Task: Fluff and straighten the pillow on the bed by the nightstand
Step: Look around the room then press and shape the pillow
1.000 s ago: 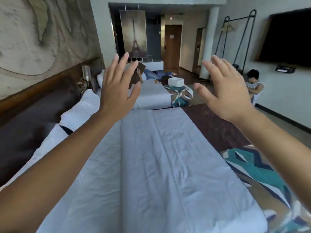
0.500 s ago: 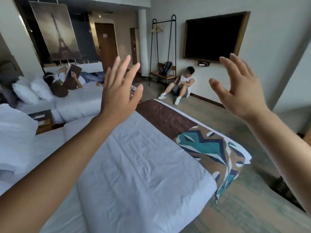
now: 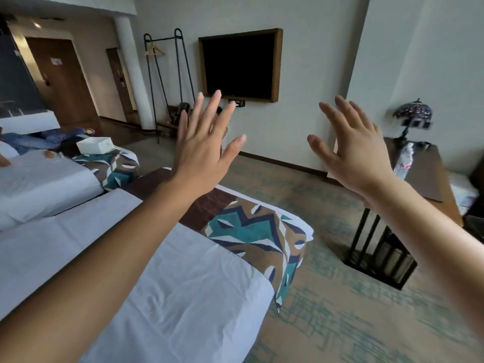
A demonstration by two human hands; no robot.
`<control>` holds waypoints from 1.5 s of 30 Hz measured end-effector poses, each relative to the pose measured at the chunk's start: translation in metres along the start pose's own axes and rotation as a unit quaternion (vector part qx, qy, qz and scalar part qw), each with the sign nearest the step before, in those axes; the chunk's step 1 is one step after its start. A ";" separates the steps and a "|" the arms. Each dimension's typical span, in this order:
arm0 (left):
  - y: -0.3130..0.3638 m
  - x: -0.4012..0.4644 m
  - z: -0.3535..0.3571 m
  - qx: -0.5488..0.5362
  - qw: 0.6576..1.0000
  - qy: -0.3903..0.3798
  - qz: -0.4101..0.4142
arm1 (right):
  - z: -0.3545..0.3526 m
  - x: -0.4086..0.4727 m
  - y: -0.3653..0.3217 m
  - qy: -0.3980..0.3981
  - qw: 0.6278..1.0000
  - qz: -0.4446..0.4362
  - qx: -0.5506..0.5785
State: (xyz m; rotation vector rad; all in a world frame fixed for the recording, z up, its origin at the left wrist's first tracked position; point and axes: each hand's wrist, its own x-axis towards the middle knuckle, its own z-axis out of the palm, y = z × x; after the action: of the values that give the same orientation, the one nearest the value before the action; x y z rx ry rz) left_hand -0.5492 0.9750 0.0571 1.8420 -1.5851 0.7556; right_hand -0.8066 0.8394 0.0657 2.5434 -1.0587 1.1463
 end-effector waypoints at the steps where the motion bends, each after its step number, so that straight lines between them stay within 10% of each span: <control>1: 0.009 0.011 0.014 0.001 1.000 0.000 0.010 | 0.002 0.002 0.018 0.001 1.000 0.006 -0.007; 20: 0.121 0.182 0.241 -0.034 0.995 -0.004 0.091 | 0.062 0.055 0.265 -0.035 0.994 0.095 -0.052; 45: 0.021 0.424 0.522 -0.089 0.987 0.104 0.087 | 0.247 0.300 0.428 -0.019 0.985 0.084 -0.152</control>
State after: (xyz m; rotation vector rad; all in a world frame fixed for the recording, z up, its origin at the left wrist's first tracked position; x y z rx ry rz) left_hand -0.4929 0.3055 0.0260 1.4621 -1.6342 0.8259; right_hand -0.8060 0.2613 0.0477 2.2808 -1.3647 0.8924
